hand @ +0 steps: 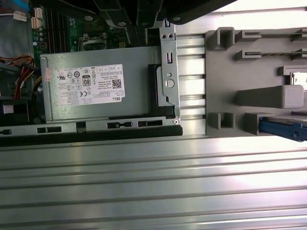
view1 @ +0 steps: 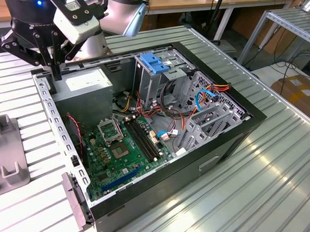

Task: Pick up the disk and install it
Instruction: 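Reach for the disk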

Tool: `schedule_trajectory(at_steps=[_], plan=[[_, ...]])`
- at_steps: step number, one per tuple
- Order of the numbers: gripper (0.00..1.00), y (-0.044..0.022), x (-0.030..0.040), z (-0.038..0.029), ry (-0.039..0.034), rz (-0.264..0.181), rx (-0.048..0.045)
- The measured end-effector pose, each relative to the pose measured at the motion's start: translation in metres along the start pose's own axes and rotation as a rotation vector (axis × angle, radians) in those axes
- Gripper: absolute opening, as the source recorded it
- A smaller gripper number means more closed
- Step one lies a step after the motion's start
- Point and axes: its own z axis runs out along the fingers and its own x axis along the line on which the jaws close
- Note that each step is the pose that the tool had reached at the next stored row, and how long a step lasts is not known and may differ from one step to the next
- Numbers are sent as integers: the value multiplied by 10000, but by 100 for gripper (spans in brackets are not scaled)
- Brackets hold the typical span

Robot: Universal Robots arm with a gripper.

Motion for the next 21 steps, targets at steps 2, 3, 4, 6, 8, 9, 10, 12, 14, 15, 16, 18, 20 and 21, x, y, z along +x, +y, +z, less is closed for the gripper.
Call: schedule_trajectory(at_steps=[2, 3, 4, 6, 8, 9, 10, 12, 14, 15, 16, 18, 20, 21], plan=[[10, -1, 15, 0, 0, 0, 0], [10, -2, 21, 0, -1, 0, -1], [10, -2, 28, -1, 0, 0, 0], [10, -5, 65, -2, 0, 0, 0], [10, -7, 91, -2, 0, -1, 0], [10, -7, 99, -3, 0, 0, 0], [10, -9, 114, -3, -1, 0, -1], [10, -10, 129, -3, -1, 0, -1], [10, -11, 150, -4, 0, -1, -1], [10, -12, 159, -4, 0, 0, -1], [10, -13, 170, -5, 0, 0, 0], [10, -15, 195, -5, -1, 0, 0], [10, -16, 215, -6, 0, 0, 0], [10, -17, 224, -6, 0, 0, 0]])
